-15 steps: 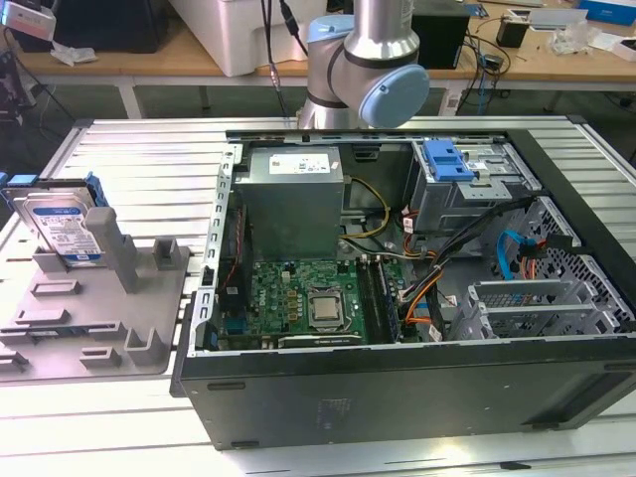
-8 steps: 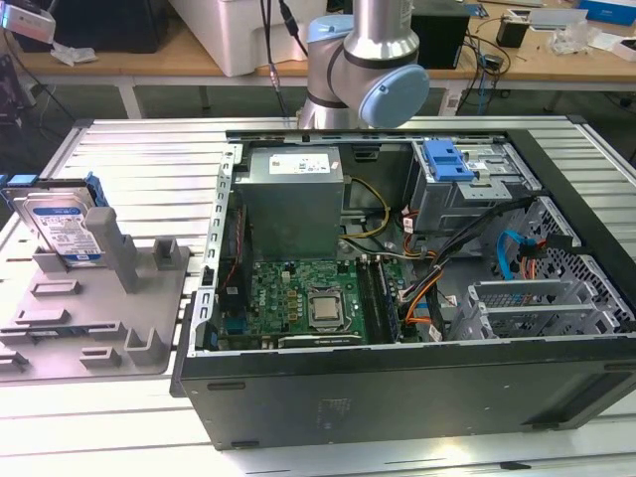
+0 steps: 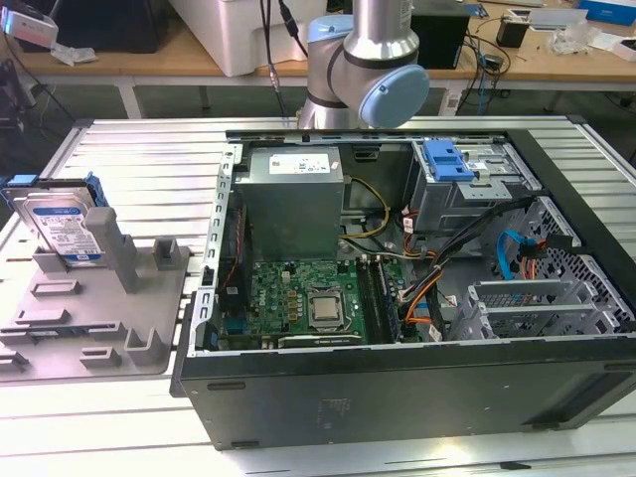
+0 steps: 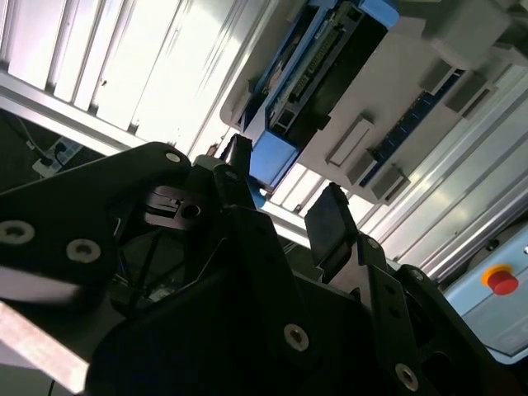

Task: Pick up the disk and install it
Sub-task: 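Pick up the disk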

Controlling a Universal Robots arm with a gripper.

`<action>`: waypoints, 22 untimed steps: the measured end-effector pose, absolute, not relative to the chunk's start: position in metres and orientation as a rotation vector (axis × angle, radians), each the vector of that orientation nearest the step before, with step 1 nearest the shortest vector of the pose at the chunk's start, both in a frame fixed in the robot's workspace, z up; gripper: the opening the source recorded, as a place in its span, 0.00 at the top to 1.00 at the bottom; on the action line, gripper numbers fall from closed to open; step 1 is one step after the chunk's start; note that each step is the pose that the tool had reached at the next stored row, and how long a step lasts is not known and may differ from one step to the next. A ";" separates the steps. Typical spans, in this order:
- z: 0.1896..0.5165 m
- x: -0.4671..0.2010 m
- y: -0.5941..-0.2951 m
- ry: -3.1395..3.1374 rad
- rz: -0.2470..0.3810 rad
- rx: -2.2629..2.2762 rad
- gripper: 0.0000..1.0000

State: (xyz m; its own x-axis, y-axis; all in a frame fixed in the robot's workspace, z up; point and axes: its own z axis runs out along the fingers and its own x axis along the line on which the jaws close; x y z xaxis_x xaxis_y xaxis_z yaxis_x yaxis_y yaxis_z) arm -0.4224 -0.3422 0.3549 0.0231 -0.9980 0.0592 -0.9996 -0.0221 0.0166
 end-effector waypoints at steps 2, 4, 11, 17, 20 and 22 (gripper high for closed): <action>0.354 -0.422 -0.342 -2.159 0.048 2.208 0.46; 0.353 -0.422 -0.343 -2.160 0.048 2.207 0.46; 0.350 -0.422 -0.345 -2.173 0.047 2.194 0.46; 0.346 -0.422 -0.345 -2.186 0.045 2.181 0.46; 0.343 -0.422 -0.345 -2.194 0.043 2.175 0.46; 0.342 -0.422 -0.345 -2.198 0.043 2.172 0.46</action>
State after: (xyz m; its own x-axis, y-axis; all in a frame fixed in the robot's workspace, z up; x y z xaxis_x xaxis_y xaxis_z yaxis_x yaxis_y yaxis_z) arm -0.4224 -0.3451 0.3423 -0.0112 -0.9984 0.0560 -0.9998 0.0122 0.0165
